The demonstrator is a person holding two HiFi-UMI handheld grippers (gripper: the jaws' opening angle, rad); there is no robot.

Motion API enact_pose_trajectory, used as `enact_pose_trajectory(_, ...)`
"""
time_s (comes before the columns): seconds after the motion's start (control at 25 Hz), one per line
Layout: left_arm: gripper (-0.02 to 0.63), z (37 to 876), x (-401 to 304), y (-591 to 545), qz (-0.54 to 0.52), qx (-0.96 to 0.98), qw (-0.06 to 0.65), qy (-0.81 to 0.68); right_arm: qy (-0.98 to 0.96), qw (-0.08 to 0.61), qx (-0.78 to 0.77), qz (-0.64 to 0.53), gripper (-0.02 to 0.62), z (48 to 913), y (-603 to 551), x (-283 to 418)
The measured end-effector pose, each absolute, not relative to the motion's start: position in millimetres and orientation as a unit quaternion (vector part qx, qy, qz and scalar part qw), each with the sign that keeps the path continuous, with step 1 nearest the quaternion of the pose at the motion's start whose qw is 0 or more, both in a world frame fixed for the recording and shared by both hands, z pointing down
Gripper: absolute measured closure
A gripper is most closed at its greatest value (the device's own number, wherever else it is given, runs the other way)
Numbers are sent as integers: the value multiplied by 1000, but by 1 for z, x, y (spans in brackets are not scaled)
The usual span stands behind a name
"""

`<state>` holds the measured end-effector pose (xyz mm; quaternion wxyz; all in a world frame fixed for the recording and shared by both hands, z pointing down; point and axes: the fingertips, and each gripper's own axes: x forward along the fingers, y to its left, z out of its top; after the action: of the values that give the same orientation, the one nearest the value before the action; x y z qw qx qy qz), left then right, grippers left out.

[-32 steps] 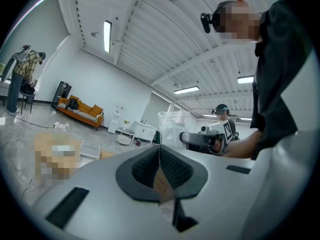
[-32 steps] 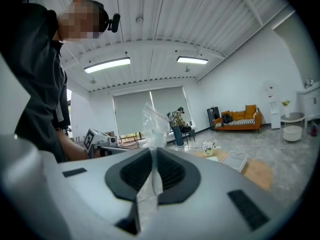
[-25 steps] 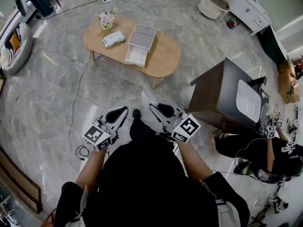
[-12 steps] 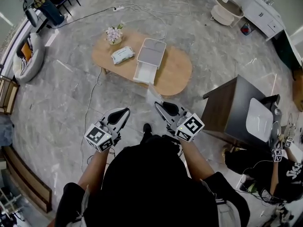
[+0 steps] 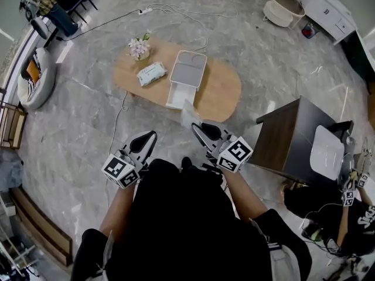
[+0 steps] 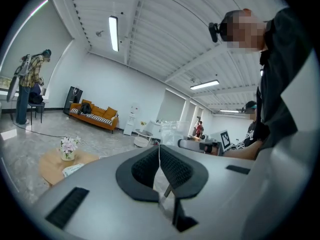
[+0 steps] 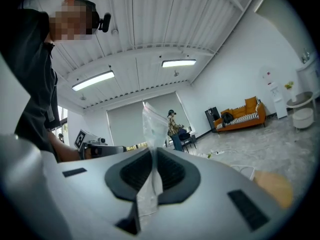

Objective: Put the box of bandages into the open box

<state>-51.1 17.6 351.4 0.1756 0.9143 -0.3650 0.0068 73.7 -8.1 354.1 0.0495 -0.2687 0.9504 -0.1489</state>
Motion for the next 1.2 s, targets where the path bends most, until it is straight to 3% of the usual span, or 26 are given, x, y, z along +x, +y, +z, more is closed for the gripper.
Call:
enact_pose_trajectory(0.68, 589, 355, -120, -179, -18, 929, 172, -327, 915, 27, -366, -167, 563, 369, -162, 46)
enact_pose_trajectory(1.2, 589, 426, -164, -322, 4, 941, 252, -227, 864, 3, -458, -208, 563, 394, -266, -3)
